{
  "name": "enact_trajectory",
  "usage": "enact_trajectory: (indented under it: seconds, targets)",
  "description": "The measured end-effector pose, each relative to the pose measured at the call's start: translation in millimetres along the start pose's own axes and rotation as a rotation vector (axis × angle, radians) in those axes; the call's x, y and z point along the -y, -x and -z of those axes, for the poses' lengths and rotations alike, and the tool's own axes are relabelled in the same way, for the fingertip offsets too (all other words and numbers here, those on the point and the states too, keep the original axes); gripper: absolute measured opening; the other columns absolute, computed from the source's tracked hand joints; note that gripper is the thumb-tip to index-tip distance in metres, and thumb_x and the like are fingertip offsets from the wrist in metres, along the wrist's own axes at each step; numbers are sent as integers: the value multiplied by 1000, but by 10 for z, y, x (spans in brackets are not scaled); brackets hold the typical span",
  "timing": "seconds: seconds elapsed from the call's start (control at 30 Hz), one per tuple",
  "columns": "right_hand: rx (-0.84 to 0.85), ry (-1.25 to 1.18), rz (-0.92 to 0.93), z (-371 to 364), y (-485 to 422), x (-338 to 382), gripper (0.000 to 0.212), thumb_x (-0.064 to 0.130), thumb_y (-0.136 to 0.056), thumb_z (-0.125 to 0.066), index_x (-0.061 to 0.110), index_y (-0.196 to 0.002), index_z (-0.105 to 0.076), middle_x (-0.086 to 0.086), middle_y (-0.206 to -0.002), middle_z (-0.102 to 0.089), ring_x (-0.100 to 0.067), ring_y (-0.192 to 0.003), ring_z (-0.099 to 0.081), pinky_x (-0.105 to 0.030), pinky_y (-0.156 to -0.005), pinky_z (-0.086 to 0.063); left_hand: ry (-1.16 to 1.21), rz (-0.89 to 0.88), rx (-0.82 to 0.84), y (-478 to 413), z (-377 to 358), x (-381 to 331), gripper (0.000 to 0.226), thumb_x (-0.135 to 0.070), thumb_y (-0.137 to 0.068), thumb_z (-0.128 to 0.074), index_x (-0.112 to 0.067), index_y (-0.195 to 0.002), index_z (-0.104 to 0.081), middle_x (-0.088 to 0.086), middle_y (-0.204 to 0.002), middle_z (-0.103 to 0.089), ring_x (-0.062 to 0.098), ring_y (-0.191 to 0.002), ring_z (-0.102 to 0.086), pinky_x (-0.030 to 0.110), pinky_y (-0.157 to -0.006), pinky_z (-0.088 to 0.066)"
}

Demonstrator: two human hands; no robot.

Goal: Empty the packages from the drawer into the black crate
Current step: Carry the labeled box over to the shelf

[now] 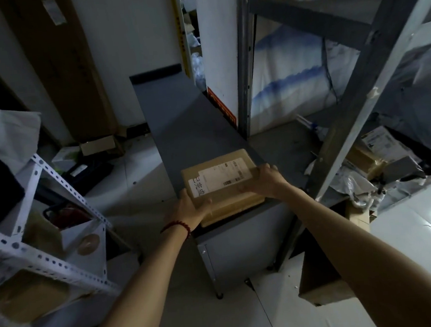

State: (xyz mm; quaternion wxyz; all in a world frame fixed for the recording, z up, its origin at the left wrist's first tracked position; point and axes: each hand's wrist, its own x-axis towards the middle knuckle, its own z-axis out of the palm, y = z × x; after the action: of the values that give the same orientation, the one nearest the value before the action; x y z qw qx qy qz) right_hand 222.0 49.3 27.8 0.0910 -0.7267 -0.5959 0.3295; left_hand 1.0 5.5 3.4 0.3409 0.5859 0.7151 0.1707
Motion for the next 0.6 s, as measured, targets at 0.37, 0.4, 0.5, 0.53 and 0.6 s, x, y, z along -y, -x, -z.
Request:
enact_trajectory:
  seconds: [0.37,0.4,0.5,0.53,0.6]
  targets:
    - [-202,-337,23,39,894,-183,99,46,-72,-82,12,-148,-28,-8,-145,-36,-27,-131,-41,-32,-100,-40,70,-247,-206,603,194,-253,90,-52,-78,-70,-18,-148,-26,3,-137,-49,21,-118,-52,28,-80,-46]
    - [-210,-351,25,42,1009,-245,99,45,-71,-83,11,-147,-29,-7,-143,-40,-25,-128,-44,-29,-96,-41,69,-270,-207,668,155,-267,90,-52,-77,-71,-18,-147,-28,4,-137,-49,21,-117,-53,27,-79,-45]
    - [-270,-351,20,68,1405,-491,96,45,-69,-83,11,-144,-33,-3,-136,-48,-17,-118,-49,-25,-90,-42,63,-348,-187,909,17,-374,96,-56,-73,-73,-20,-148,-26,7,-138,-46,24,-118,-52,32,-82,-47]
    - [-301,-348,11,78,1539,-598,94,45,-70,-83,11,-143,-34,-2,-133,-48,-15,-115,-48,-25,-89,-43,75,-365,-150,983,-45,-414,98,-55,-72,-74,-21,-149,-23,7,-139,-44,24,-120,-51,32,-82,-47]
    - [-359,-352,-26,110,1846,-834,93,50,-70,-80,16,-142,-34,3,-129,-47,-11,-111,-45,-23,-85,-42,115,-417,-63,1144,-195,-531,100,-51,-72,-76,-23,-150,-19,8,-139,-39,25,-121,-48,30,-79,-43]
